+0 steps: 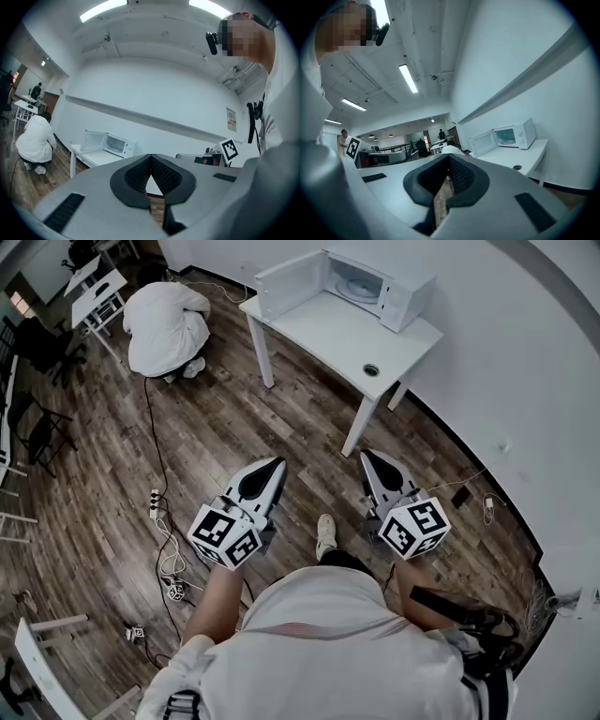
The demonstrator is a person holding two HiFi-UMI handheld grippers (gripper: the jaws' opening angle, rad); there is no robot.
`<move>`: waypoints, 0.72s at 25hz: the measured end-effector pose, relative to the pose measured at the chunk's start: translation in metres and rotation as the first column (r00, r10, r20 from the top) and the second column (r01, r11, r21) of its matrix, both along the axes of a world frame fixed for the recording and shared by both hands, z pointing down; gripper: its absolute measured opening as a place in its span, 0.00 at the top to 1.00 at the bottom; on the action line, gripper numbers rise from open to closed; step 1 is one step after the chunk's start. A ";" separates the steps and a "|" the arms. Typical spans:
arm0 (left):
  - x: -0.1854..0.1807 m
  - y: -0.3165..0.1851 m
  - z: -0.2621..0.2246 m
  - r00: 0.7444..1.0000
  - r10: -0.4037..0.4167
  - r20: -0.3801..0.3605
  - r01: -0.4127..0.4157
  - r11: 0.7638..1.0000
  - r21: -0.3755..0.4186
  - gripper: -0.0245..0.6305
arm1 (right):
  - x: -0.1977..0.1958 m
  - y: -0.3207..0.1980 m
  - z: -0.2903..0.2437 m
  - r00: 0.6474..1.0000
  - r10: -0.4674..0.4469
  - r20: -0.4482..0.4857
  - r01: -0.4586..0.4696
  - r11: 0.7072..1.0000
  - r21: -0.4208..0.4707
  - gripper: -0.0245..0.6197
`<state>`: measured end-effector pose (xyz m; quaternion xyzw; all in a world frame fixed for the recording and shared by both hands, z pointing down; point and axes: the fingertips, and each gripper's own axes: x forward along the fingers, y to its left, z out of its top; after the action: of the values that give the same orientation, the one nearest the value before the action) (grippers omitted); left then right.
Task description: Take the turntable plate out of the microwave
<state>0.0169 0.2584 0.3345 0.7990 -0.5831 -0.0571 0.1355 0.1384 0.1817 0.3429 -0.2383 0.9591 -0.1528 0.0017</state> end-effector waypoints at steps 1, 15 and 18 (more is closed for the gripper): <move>-0.002 -0.007 -0.001 1.000 -0.003 0.000 0.003 1.000 -0.002 0.95 | -0.002 -0.008 -0.001 1.000 0.001 0.003 -0.001 1.000 -0.001 0.96; -0.011 -0.103 -0.010 1.000 -0.023 0.019 0.023 0.999 0.034 0.95 | -0.018 -0.108 0.002 1.000 -0.022 0.018 0.022 1.000 0.004 0.96; -0.015 -0.109 -0.006 0.999 -0.033 0.015 0.032 0.999 0.030 0.95 | -0.027 -0.115 0.005 0.999 -0.040 0.018 0.040 0.999 0.001 0.96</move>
<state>0.0019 0.1490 0.3280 0.7917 -0.5962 -0.0616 0.1182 0.1111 0.0665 0.3483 -0.2175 0.9637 -0.1548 0.0074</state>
